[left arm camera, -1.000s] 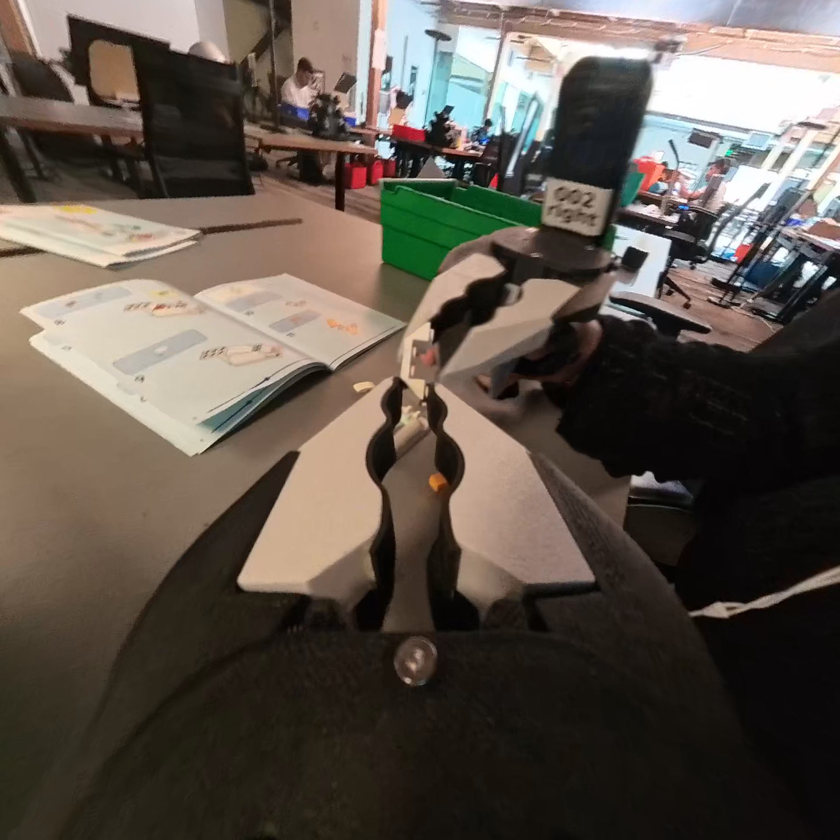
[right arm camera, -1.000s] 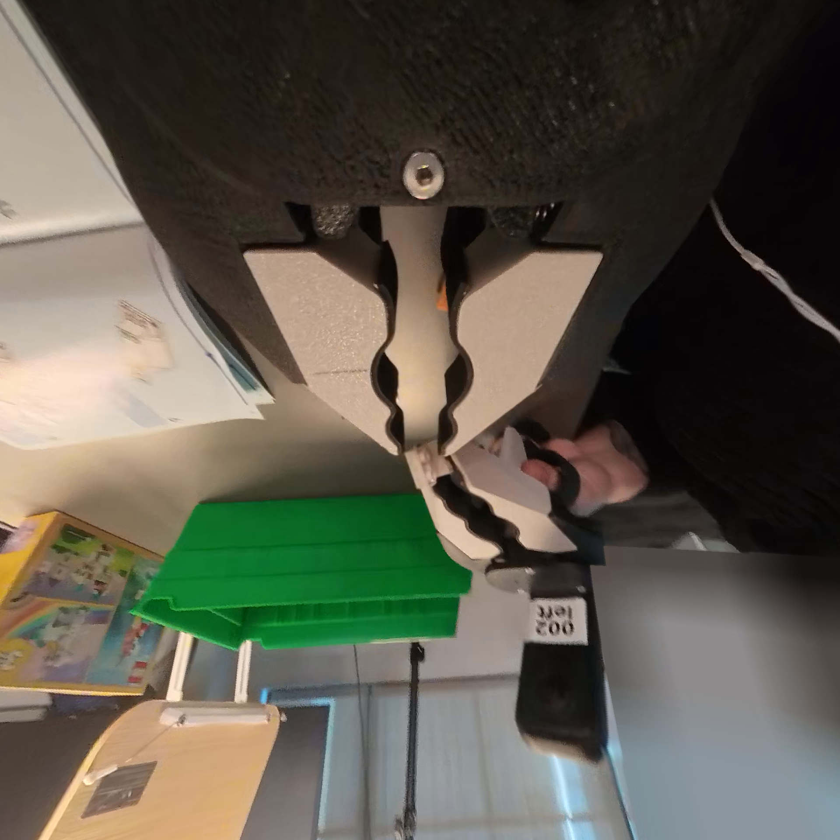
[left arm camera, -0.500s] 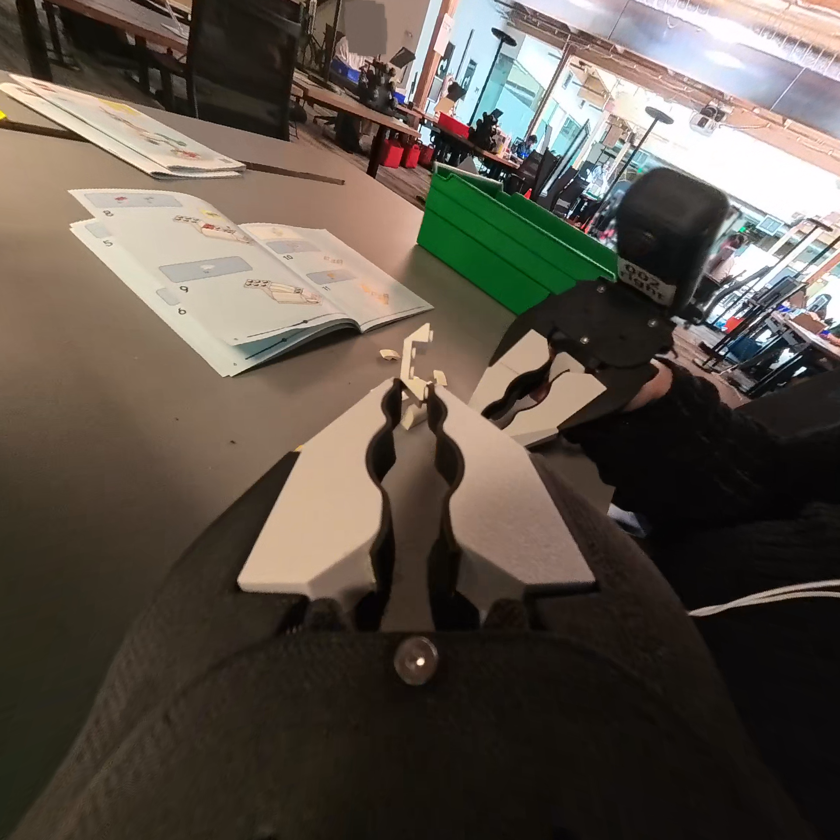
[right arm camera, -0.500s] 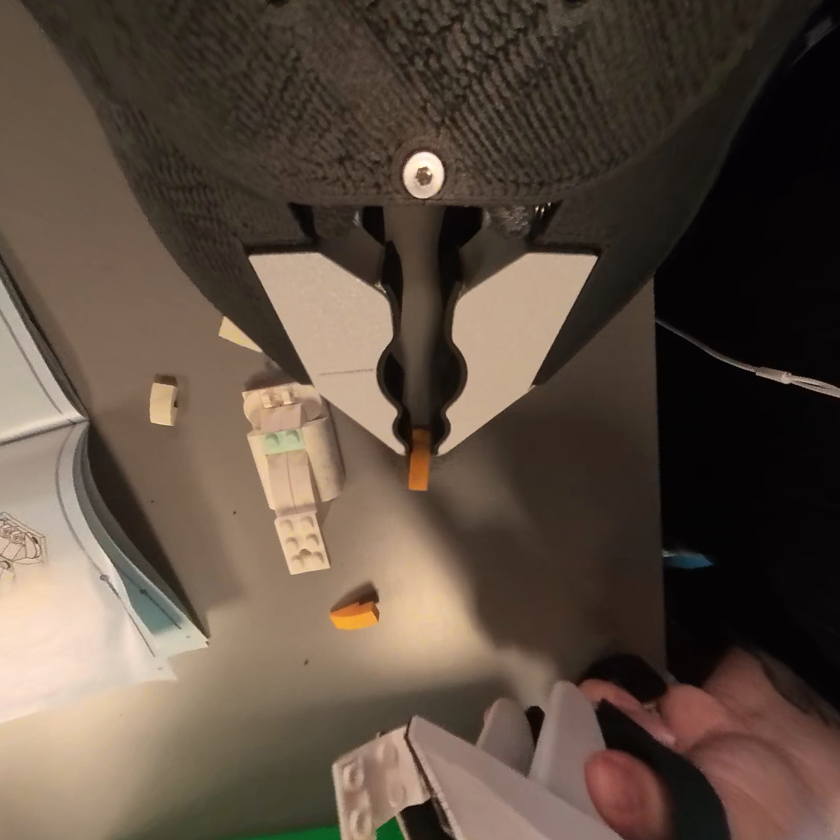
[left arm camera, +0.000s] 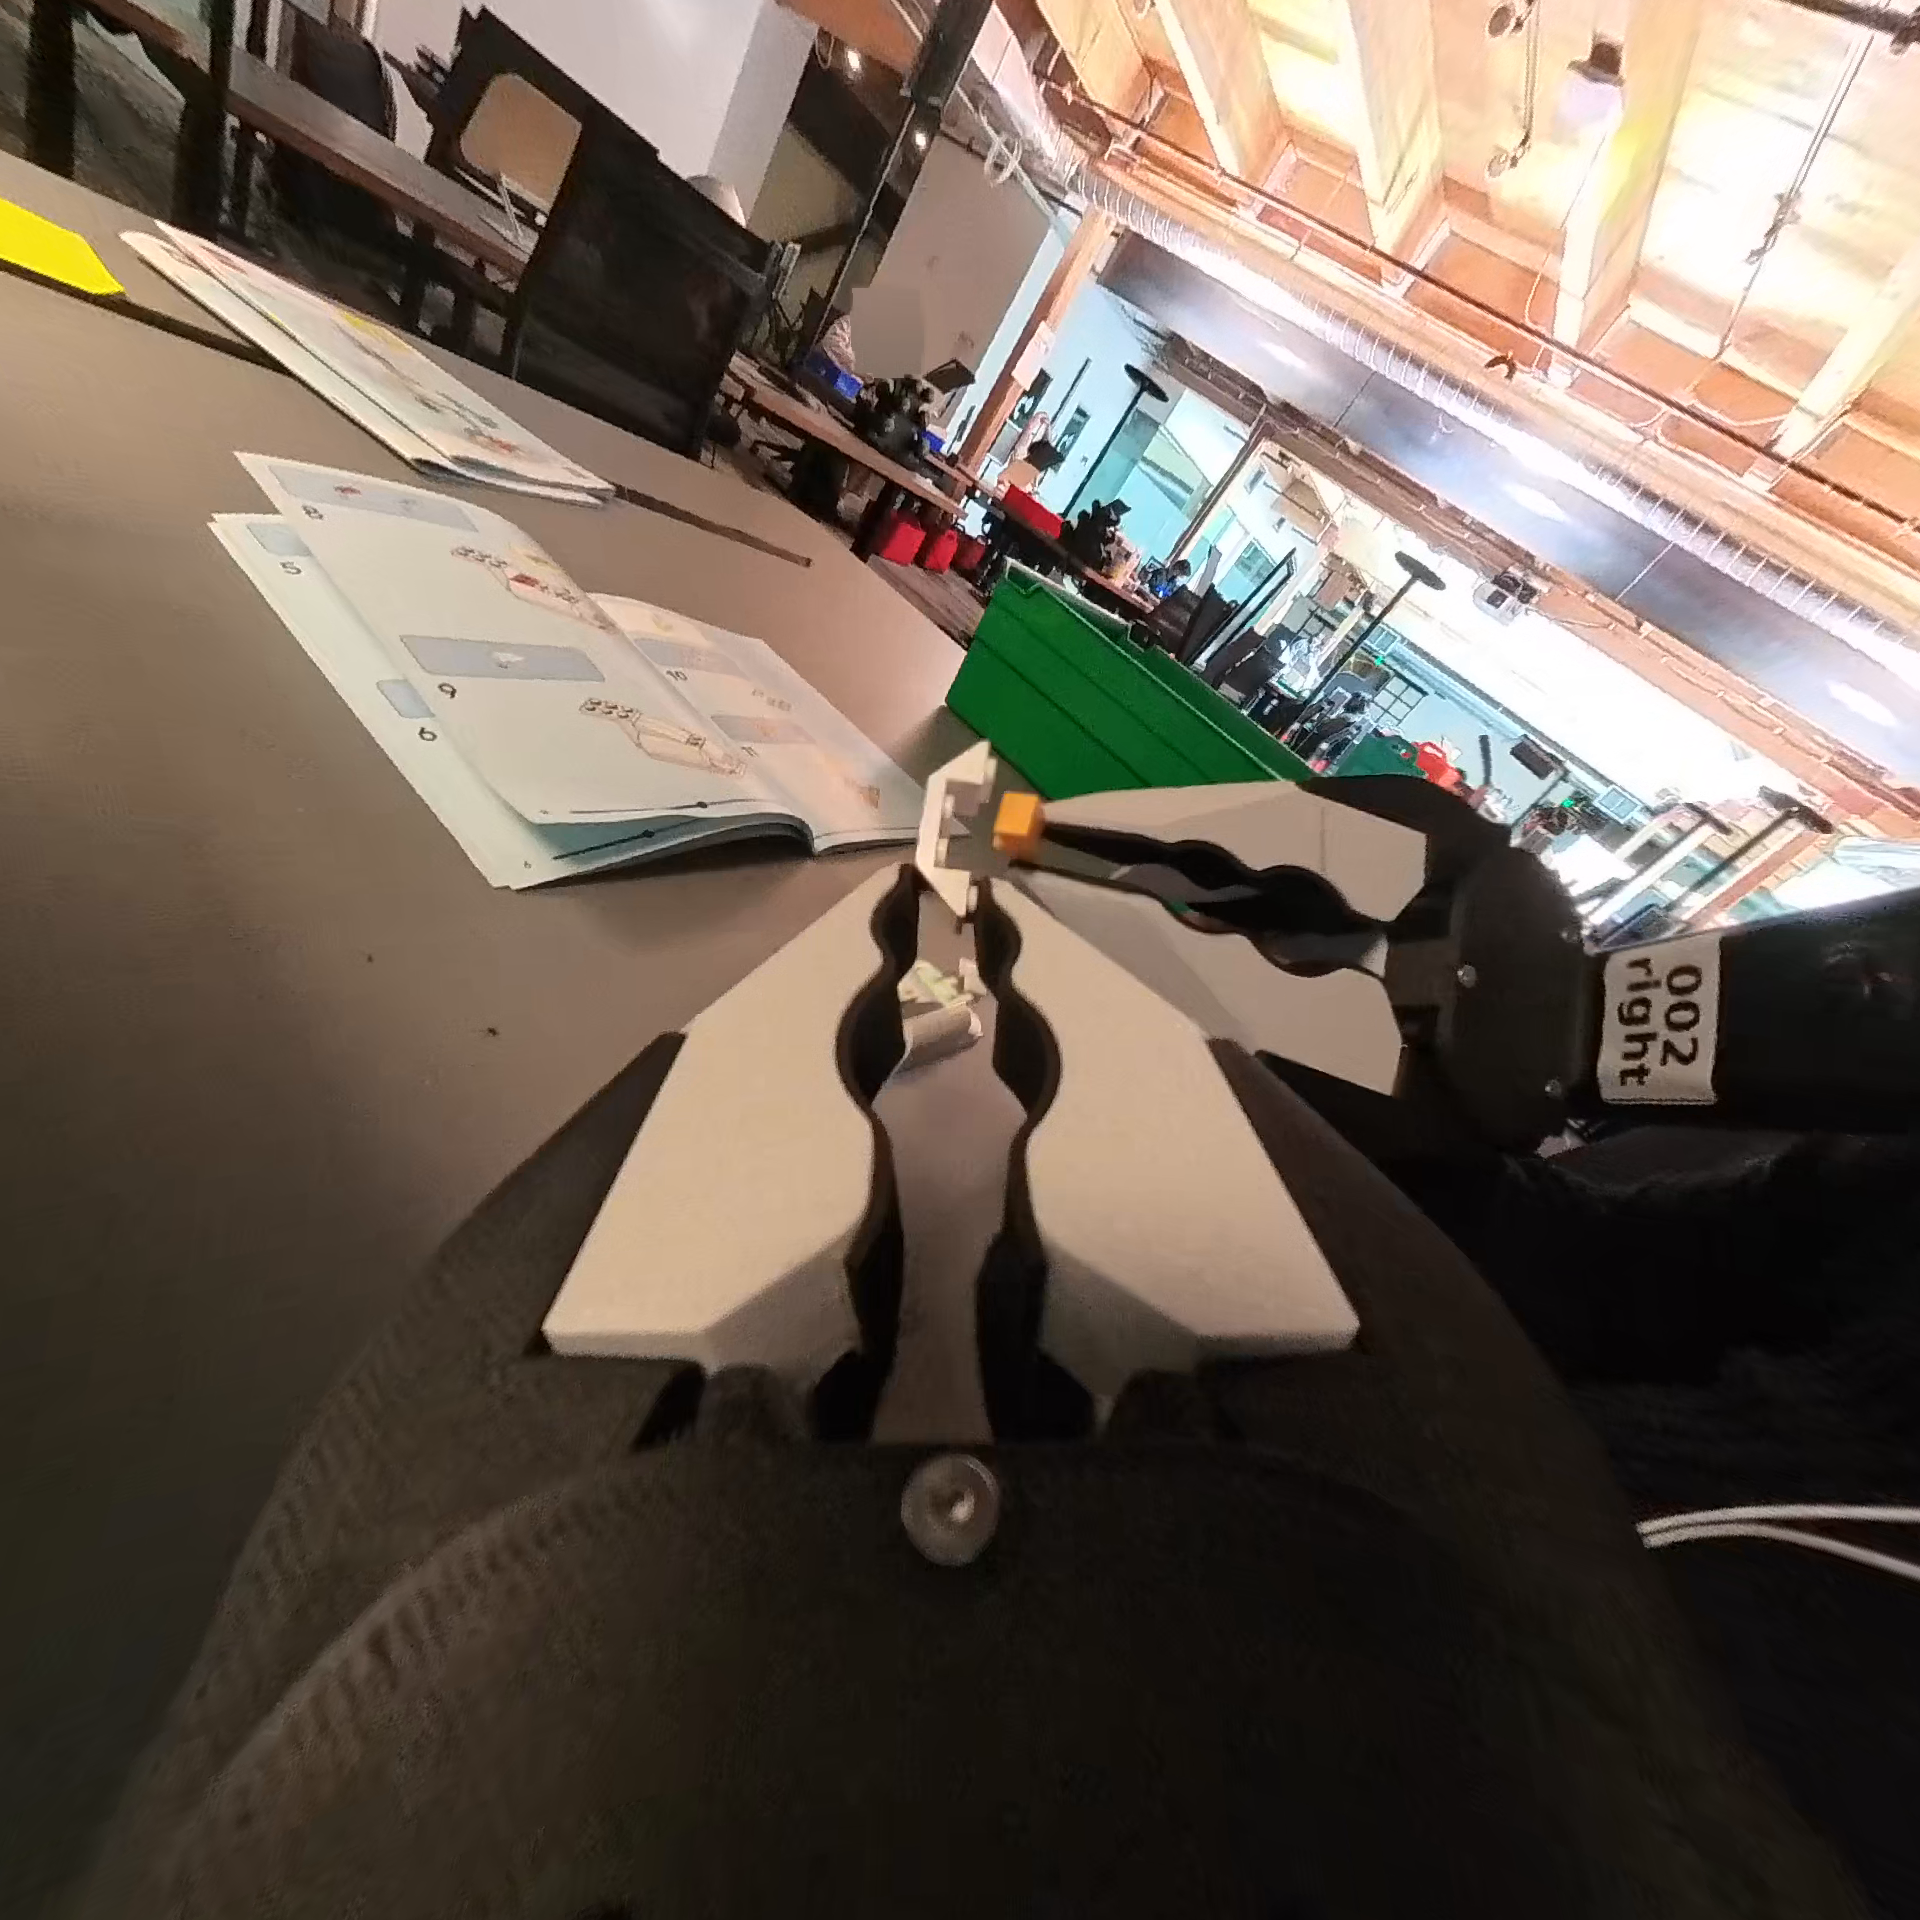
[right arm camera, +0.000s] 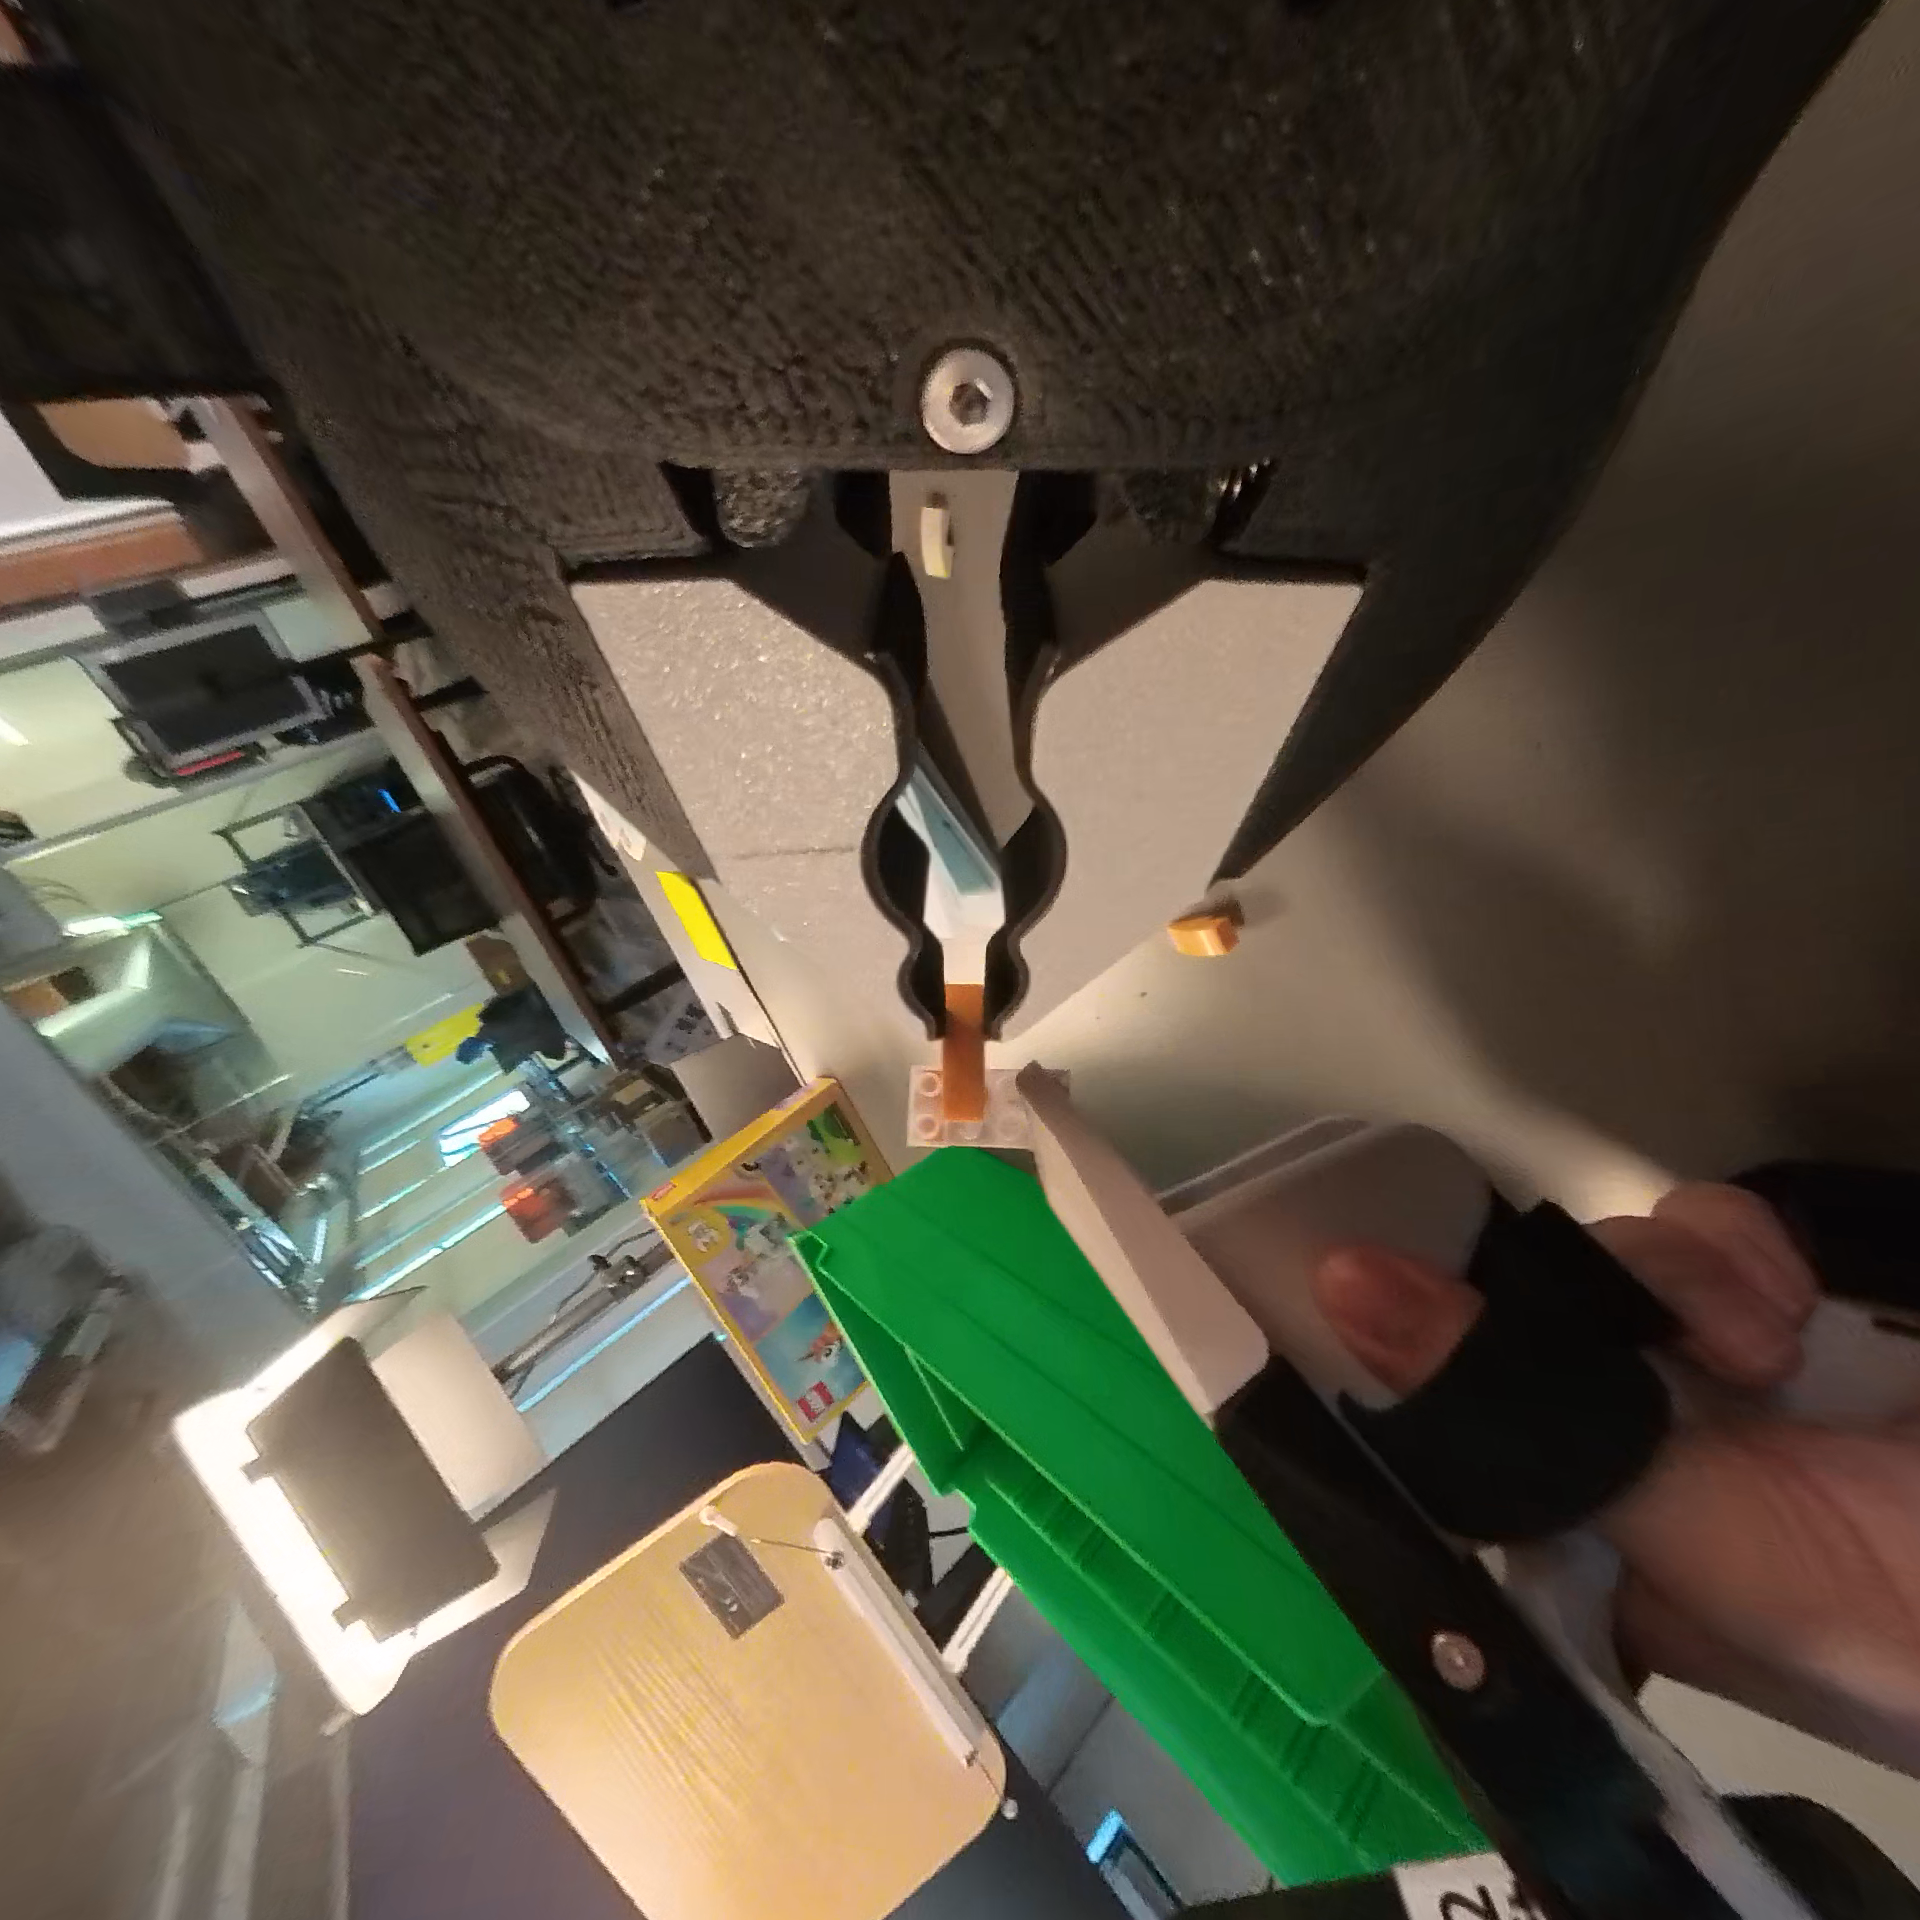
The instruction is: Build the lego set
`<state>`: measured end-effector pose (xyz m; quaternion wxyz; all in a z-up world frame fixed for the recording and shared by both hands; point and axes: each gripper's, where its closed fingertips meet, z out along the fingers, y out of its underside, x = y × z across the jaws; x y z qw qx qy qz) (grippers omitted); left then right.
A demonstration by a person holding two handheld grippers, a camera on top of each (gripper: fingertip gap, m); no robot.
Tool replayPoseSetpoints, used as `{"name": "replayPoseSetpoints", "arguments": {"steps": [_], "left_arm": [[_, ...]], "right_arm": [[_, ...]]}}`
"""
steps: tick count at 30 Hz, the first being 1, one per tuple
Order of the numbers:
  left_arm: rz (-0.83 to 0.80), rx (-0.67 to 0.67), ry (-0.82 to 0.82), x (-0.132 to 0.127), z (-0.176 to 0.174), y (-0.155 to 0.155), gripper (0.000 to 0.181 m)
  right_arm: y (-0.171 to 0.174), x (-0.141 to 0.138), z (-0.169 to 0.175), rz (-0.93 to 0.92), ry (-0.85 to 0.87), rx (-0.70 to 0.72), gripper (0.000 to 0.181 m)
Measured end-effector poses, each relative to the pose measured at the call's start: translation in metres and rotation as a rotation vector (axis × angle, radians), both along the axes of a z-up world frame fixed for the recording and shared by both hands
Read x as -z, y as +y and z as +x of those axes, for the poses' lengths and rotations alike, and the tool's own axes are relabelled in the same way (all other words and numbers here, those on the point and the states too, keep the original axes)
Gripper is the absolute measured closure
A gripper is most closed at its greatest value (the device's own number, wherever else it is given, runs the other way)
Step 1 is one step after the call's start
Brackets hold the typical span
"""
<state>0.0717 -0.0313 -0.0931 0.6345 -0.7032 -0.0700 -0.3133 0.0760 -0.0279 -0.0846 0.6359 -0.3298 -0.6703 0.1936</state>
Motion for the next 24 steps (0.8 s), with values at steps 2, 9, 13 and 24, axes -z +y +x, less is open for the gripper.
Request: {"name": "replayPoseSetpoints", "arguments": {"steps": [2, 9, 13, 24], "left_arm": [[0.007, 0.002, 0.01, -0.001, 0.001, 0.0, 0.173], [0.012, 0.005, 0.07, -0.001, 0.007, 0.002, 0.173], [0.01, -0.038, 0.189, 0.0, 0.008, 0.005, 0.173], [-0.024, -0.158, 0.483, 0.008, 0.008, 0.014, 0.172]], "right_arm": [[0.002, 0.001, 0.0, 0.001, -0.001, 0.017, 0.175], [0.005, 0.005, -0.001, -0.019, -0.005, 0.036, 0.176], [0.008, 0.005, 0.0, -0.032, 0.003, 0.068, 0.176], [0.019, 0.012, -0.001, -0.035, -0.027, 0.162, 0.175]]}}
